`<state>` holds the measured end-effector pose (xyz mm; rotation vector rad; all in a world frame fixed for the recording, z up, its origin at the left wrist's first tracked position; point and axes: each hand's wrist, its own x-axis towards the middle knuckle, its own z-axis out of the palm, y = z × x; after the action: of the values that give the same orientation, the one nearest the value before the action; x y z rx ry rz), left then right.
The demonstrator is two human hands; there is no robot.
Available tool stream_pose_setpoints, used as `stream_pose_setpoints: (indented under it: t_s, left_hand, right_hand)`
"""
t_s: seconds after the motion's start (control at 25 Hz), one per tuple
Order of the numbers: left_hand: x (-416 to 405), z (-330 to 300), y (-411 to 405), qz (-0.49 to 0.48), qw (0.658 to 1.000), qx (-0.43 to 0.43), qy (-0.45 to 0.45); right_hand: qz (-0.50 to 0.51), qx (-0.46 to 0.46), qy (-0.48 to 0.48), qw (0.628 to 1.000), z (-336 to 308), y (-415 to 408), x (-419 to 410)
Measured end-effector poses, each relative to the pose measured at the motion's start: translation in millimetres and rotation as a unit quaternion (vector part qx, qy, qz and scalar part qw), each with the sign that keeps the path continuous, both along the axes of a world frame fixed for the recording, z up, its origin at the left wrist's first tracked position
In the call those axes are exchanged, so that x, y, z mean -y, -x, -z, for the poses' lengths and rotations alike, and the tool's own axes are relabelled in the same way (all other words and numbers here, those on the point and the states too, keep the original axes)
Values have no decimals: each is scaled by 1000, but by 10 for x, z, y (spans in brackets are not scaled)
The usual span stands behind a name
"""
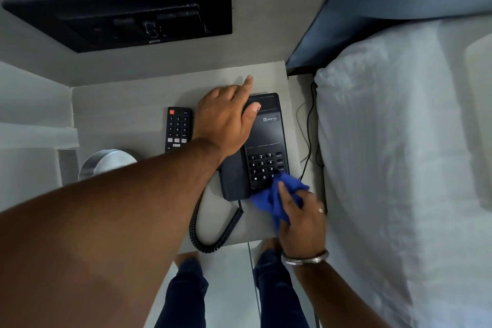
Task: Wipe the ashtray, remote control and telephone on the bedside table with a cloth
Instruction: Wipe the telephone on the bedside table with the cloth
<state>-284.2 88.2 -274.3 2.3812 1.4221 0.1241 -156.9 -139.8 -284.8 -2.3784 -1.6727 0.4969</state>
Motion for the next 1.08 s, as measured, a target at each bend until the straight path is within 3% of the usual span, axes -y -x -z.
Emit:
stream_pose_setpoints:
  t_s: [0.08, 0.24, 0.36, 0.52, 0.64, 0.88, 1.08]
  left_hand:
    - [-15, -2, -6, -3, 1000, 4, 0]
    - [1, -54, -8, -13, 1000, -17, 6]
    - [-9, -69, -21, -20, 999, -29, 15]
    - [8, -86, -37, -36, 998, -42, 18]
    - [14, -100, -45, -35, 998, -42, 22]
    - [25, -97, -50, -48, 998, -35, 24]
    - [21, -96, -50, -47, 998, -32, 25]
  right_hand:
    - [74, 4, -7, 997, -114, -164, 40]
    - [-79, 5, -68, 995, -315, -134, -624]
    - [-84, 17, -46, 995, -348, -53, -1111]
    - [-140, -36, 1, 990, -322, -89, -415]
    - [-128, -80, 78, 985, -396, -163, 30]
    - [-120, -57, -99, 986, -470, -120, -709]
    - [-181, -13, 31, 983, -376, 55, -596]
